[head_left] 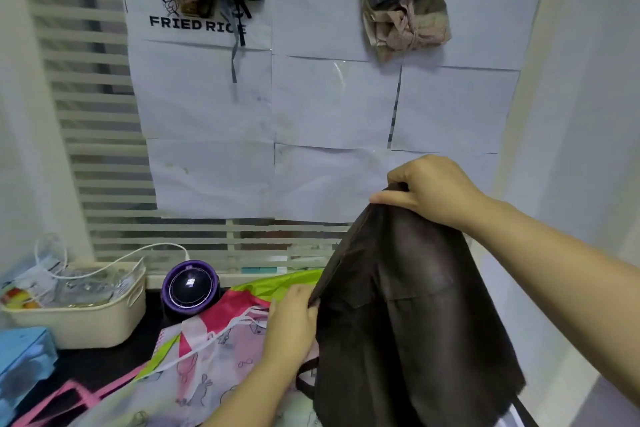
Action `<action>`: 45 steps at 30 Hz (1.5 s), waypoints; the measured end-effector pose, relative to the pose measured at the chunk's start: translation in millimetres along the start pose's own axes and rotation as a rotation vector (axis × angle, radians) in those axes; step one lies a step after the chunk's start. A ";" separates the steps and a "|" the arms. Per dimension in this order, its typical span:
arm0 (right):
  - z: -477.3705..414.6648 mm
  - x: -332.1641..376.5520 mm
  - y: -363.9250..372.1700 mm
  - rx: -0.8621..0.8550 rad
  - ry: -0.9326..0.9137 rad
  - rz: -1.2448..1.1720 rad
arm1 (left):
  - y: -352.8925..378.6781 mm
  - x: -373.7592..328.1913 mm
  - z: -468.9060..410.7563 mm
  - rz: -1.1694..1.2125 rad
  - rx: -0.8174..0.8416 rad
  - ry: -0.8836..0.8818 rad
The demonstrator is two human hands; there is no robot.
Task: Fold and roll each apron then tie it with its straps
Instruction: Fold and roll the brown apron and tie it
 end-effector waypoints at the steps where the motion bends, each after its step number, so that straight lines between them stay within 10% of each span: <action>1: 1.9 -2.3 -3.3 -0.011 0.003 -0.013 | -1.3 1.1 -1.4 0.016 -0.016 0.005; 22: 21.8 -93.7 56.7 0.362 0.283 -0.093 | -211.3 -29.0 -43.0 -0.793 -0.190 -0.011; 36: 40.7 -103.4 46.1 0.291 0.334 -0.238 | -188.9 12.6 -28.2 -0.322 -0.303 0.035; 45: 71.6 -119.0 57.1 0.285 0.395 -0.242 | -168.7 6.2 -16.6 -0.591 0.040 0.154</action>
Point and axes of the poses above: each hand's wrist, its own z-axis away from the middle knuckle, its own y-axis out of the palm, x = y × z, the point moved 6 cm from there along -z, towards the middle knuckle, and after that the axes turned 13 degrees about x, right-handed, at the moved point
